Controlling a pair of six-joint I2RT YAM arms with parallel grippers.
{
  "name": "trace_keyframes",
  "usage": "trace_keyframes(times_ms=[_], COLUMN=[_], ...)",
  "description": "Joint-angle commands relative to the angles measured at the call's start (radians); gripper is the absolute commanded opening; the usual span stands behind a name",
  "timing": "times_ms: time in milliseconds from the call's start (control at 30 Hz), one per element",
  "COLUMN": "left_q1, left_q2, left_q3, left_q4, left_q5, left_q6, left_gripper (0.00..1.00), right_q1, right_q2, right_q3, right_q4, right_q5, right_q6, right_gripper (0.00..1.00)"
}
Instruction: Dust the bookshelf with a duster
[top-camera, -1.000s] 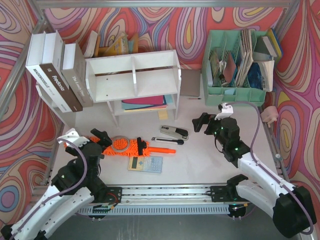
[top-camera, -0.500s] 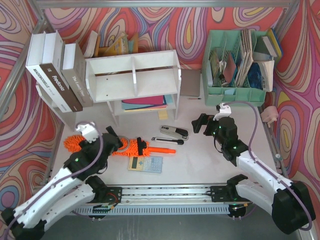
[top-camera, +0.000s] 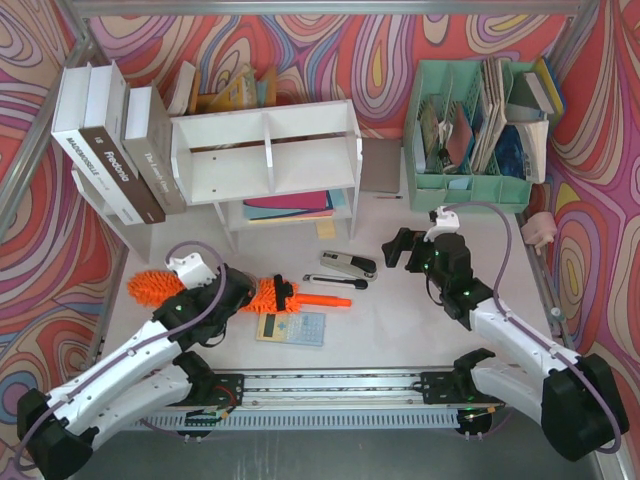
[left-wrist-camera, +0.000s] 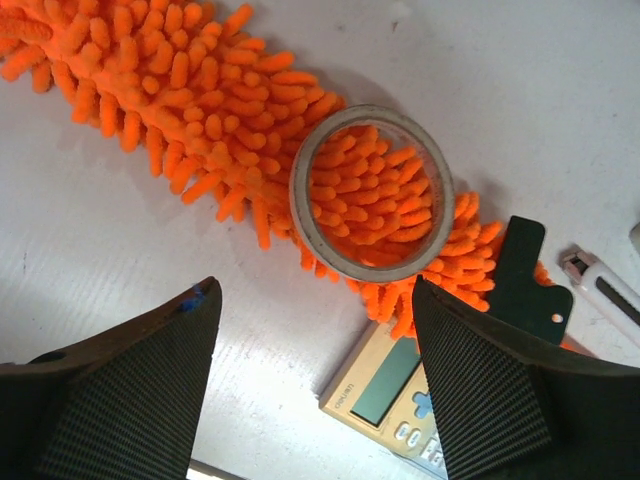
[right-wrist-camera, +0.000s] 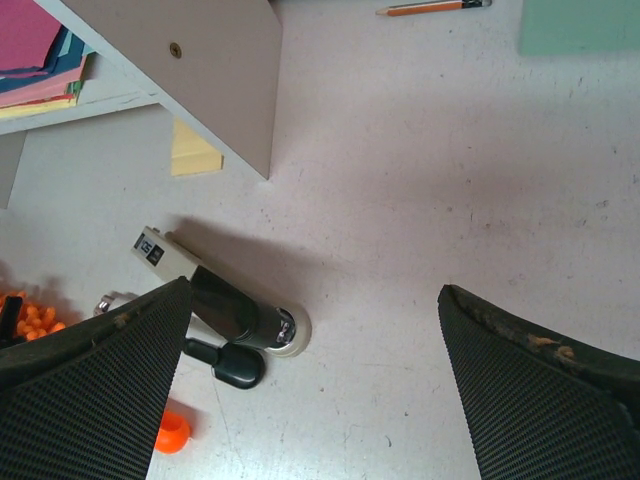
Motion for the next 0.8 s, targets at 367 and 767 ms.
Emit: trace_keyframes(times_ms=[367, 767], left_q1=[0.139, 0.202], left_q2=[0.007, 0.001], left_q3=[-0.132, -0.178], left_q4=[0.164, 0.228], left_q5=[0.072, 0.105], left_q6=[-0.025, 0.024], left_gripper=[0.59, 0.50], right_q1=[0.005, 0.005], right_q2=[0.029, 0.052], right_q3=[0.018, 0.024], right_q4=[0.012, 0.019], right_q5=[-0.016, -0.036], right_q6=[0.011, 0.014], right_gripper=[0.99, 0.99])
